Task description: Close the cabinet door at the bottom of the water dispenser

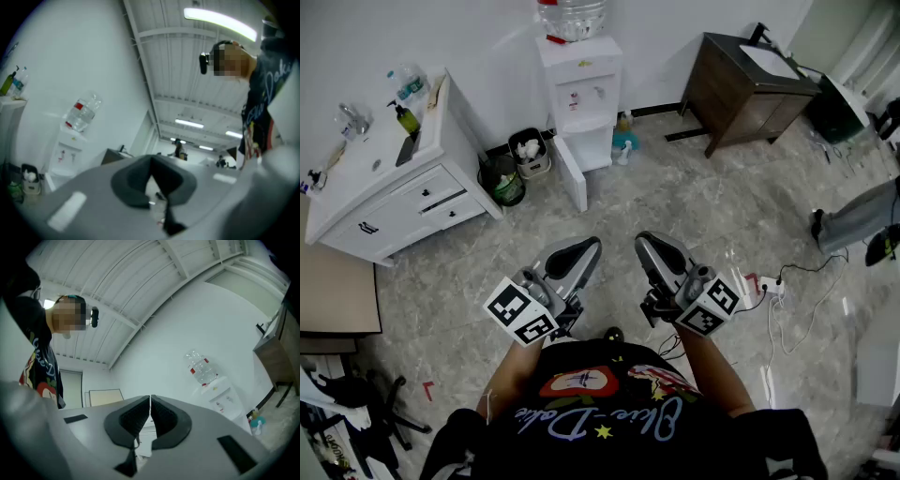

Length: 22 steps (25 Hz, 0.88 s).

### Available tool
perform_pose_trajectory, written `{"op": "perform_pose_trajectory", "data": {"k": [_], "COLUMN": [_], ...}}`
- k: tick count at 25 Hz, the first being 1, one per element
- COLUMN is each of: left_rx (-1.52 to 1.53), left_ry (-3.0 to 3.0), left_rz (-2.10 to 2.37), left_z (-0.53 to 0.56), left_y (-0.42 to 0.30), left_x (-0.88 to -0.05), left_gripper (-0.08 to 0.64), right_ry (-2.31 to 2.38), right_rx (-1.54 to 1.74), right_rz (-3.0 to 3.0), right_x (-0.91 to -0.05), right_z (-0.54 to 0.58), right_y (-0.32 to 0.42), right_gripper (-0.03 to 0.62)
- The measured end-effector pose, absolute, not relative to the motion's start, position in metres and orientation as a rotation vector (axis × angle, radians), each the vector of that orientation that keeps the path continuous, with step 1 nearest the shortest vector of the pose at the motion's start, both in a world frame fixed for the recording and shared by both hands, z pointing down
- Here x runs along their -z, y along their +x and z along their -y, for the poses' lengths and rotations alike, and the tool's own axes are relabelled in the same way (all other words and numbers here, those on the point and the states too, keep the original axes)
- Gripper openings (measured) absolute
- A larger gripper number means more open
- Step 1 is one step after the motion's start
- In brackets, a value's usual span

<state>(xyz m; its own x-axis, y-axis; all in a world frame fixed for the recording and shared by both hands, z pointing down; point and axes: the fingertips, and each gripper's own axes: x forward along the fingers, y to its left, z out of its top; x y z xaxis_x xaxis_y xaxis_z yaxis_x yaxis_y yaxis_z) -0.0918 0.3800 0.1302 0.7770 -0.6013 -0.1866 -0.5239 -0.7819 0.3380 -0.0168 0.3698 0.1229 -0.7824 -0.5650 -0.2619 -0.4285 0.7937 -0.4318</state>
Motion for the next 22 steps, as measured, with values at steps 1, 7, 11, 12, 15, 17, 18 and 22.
{"op": "perform_pose_trajectory", "data": {"k": [1,7,11,12,15,17,18,22], "left_rx": [0.372,0.141,0.104,0.138,0.257,0.275,0.283,0.309], "left_ry": [2.72,2.763,2.837,2.825,2.737,2.696,2.675,2.561], "left_rz": [0.873,0.861,0.934,0.971,1.09,1.133,1.145,1.231], "left_z": [-0.377,-0.358,-0.332,-0.319,-0.272,-0.234,-0.213,-0.119], "left_y": [-0.084,-0.046,-0.037,-0.038,-0.046,-0.049,-0.05,-0.058], "left_x": [-0.134,-0.163,-0.17,-0.174,-0.187,-0.199,-0.207,-0.235], "left_gripper": [-0.002,-0.002,-0.002,-0.002,-0.002,-0.002,-0.002,-0.002], "right_ry": [-0.734,-0.742,-0.764,-0.79,-0.853,-0.869,-0.882,-0.94], "right_rx": [0.514,0.479,0.448,0.444,0.462,0.459,0.447,0.414], "right_rz": [-2.604,-2.609,-2.638,-2.654,-2.679,-2.709,-2.733,-2.845], "right_x": [-0.124,-0.134,-0.149,-0.156,-0.175,-0.184,-0.189,-0.211], "right_z": [-0.365,-0.336,-0.308,-0.298,-0.255,-0.217,-0.195,-0.101], "right_y": [-0.009,0.038,0.05,0.053,0.063,0.067,0.068,0.07], "right_gripper": [0.017,0.017,0.016,0.017,0.016,0.016,0.016,0.015]}}
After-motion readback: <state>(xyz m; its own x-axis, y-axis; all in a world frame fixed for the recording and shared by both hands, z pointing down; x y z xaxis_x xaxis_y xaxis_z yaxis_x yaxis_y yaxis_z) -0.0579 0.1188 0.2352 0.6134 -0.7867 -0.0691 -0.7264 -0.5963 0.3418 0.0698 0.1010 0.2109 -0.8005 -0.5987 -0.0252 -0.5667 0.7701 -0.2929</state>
